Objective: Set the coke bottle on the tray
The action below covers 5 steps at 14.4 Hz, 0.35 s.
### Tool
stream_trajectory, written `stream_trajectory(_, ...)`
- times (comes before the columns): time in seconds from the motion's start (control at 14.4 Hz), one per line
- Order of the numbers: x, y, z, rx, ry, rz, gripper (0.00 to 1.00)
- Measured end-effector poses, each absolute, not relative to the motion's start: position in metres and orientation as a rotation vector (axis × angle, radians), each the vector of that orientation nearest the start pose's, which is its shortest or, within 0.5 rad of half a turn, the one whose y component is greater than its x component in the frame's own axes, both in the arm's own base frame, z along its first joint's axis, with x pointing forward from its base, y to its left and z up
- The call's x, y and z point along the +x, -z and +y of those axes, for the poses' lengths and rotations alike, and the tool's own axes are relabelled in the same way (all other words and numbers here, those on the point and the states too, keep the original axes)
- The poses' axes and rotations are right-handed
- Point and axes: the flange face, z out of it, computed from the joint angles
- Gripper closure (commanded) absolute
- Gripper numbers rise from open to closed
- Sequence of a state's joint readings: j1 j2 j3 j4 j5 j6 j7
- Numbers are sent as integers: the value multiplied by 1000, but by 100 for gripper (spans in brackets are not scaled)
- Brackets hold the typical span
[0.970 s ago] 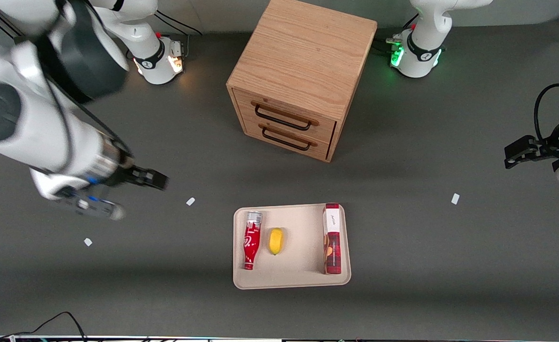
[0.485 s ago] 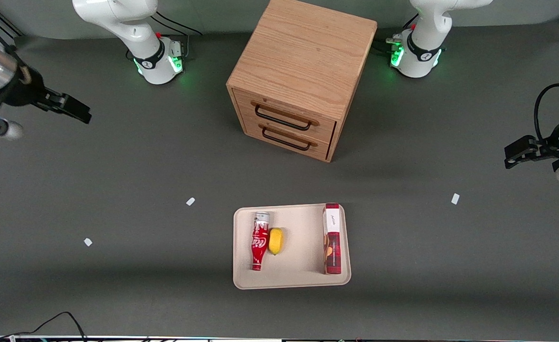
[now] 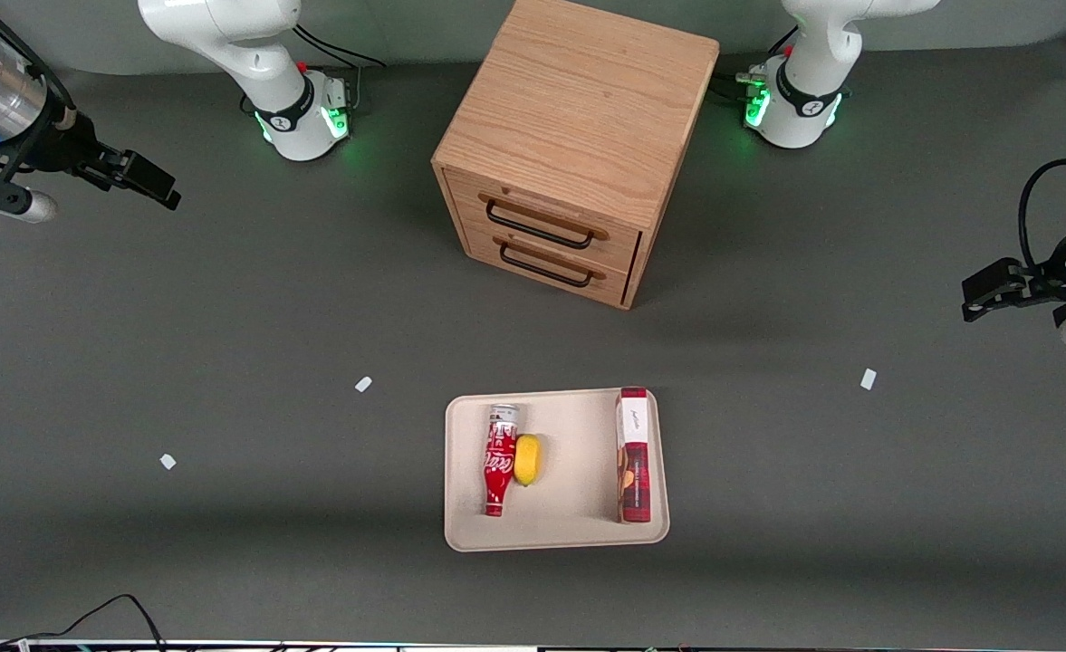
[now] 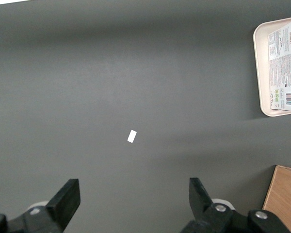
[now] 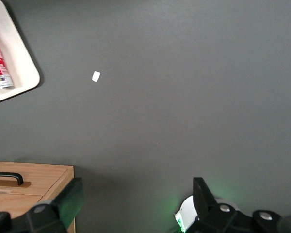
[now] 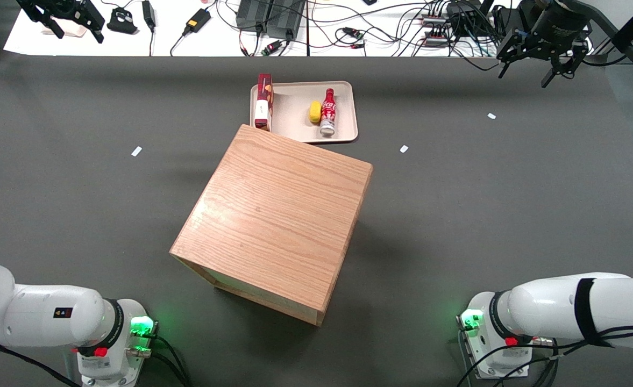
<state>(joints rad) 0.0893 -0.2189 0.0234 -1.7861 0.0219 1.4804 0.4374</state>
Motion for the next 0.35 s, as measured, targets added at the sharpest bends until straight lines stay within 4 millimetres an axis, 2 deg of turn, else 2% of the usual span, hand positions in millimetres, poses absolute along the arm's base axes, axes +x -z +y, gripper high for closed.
stream_trajectory(0.35, 495, -653, 59, -3102, -136, 507, 0)
